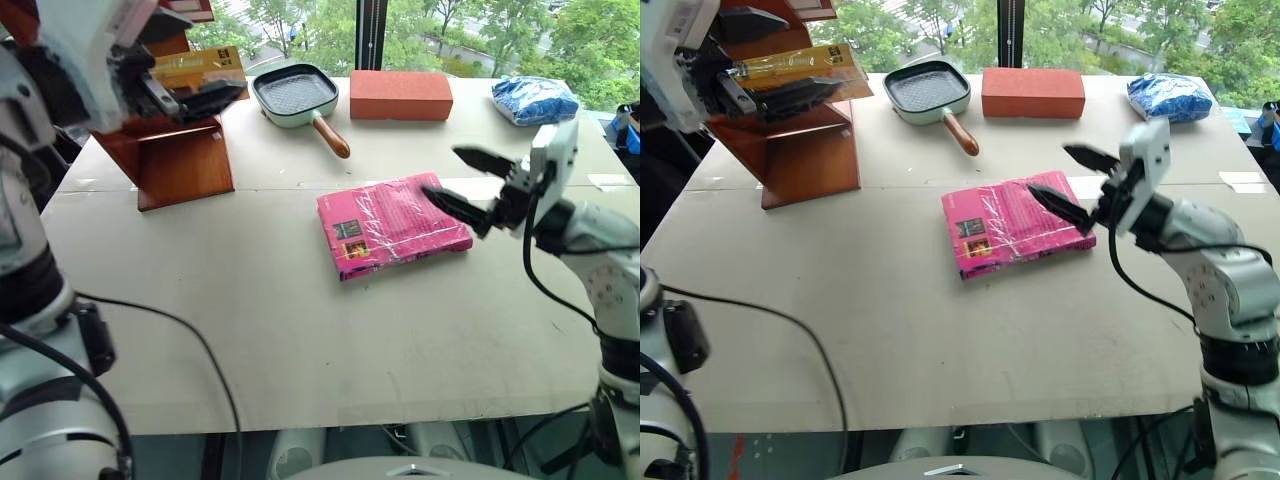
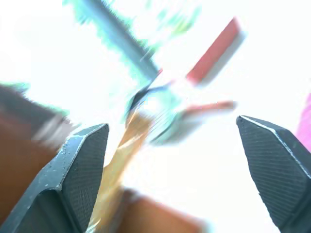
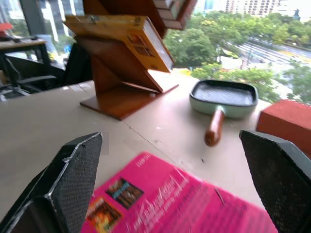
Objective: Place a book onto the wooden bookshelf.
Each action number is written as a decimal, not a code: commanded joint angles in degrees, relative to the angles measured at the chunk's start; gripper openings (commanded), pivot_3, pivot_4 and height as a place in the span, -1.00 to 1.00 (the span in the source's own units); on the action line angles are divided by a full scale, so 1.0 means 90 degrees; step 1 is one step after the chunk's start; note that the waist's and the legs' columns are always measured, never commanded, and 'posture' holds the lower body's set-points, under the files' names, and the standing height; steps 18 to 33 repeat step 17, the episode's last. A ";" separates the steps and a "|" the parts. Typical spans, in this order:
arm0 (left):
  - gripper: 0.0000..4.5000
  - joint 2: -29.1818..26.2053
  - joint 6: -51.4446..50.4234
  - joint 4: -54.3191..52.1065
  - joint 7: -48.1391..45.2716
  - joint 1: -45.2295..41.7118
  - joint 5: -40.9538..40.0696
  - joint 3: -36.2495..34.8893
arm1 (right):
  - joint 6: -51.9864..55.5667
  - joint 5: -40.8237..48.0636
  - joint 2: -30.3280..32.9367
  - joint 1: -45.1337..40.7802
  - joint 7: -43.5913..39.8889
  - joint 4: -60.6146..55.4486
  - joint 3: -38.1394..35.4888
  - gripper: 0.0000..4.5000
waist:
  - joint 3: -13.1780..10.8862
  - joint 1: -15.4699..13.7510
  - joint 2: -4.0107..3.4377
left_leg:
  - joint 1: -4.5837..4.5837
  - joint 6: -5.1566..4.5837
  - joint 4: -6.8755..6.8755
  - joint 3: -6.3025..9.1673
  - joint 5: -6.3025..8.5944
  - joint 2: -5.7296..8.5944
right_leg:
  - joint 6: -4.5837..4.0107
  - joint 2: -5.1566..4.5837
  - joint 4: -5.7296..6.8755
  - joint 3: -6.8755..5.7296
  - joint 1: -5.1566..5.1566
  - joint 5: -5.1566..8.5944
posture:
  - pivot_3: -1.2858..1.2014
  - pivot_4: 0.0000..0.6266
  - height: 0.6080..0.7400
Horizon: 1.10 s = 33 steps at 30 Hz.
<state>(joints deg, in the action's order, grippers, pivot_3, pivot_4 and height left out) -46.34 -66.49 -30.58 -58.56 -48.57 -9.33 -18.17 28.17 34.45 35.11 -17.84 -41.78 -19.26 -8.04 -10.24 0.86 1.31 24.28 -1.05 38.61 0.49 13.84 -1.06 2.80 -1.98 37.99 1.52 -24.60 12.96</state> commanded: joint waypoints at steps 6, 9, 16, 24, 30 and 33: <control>0.92 0.2849 0.0920 -0.1994 0.2513 0.4842 0.0158 0.0460 | -0.2358 -0.1009 -0.0138 0.1889 -0.0826 0.1250 -0.0289 1.00 | -0.0018 0.0170 0.0039 | -0.0149 0.0001 -0.0029 -0.0012 0.0001 -0.0024 | -0.0013 0.0037 0.0009 0.0068 0.0099 -0.0006 | 0.03 -0.52 1.00; 0.92 0.3245 0.1713 -0.2206 0.2679 0.6049 -0.0016 0.0184 | -0.2737 -0.1153 -0.0136 0.2406 -0.0920 0.1484 -0.0395 1.00 | 0.0009 0.0150 0.0017 | -0.0194 0.0001 -0.0036 -0.0018 0.0001 -0.0028 | -0.0040 0.0042 0.0009 0.0083 0.0127 0.0006 | 0.03 -0.52 1.00; 0.92 0.3416 0.3432 -0.1867 0.2760 0.7807 0.0009 0.0289 | -0.3436 -0.1278 -0.0297 0.3091 -0.0904 0.1807 -0.0619 1.00 | 0.0022 0.0122 0.0008 | -0.0196 0.0000 -0.0031 -0.0047 0.0001 -0.0024 | -0.0018 0.0020 -0.0002 0.0102 0.0130 0.0025 | 0.03 -0.52 1.00; 0.92 0.3372 0.3591 -0.1727 0.2817 0.7902 0.0106 0.0402 | -0.3471 -0.1285 -0.0315 0.3126 -0.0898 0.1817 -0.0614 1.00 | 0.0022 0.0122 0.0008 | -0.0195 0.0000 -0.0030 -0.0047 0.0002 -0.0024 | -0.0018 0.0019 -0.0003 0.0102 0.0130 0.0025 | 0.03 -0.52 1.00; 0.92 0.3372 0.3591 -0.1727 0.2817 0.7902 0.0106 0.0402 | -0.3471 -0.1285 -0.0315 0.3126 -0.0898 0.1817 -0.0614 1.00 | 0.0022 0.0122 0.0008 | -0.0195 0.0000 -0.0030 -0.0047 0.0002 -0.0024 | -0.0018 0.0019 -0.0003 0.0102 0.0130 0.0025 | 0.03 -0.52 1.00; 0.92 0.3372 0.3591 -0.1727 0.2817 0.7902 0.0106 0.0402 | -0.3471 -0.1285 -0.0315 0.3126 -0.0898 0.1817 -0.0614 1.00 | 0.0022 0.0122 0.0008 | -0.0195 0.0000 -0.0030 -0.0047 0.0002 -0.0024 | -0.0018 0.0019 -0.0003 0.0102 0.0130 0.0025 | 0.03 -0.52 1.00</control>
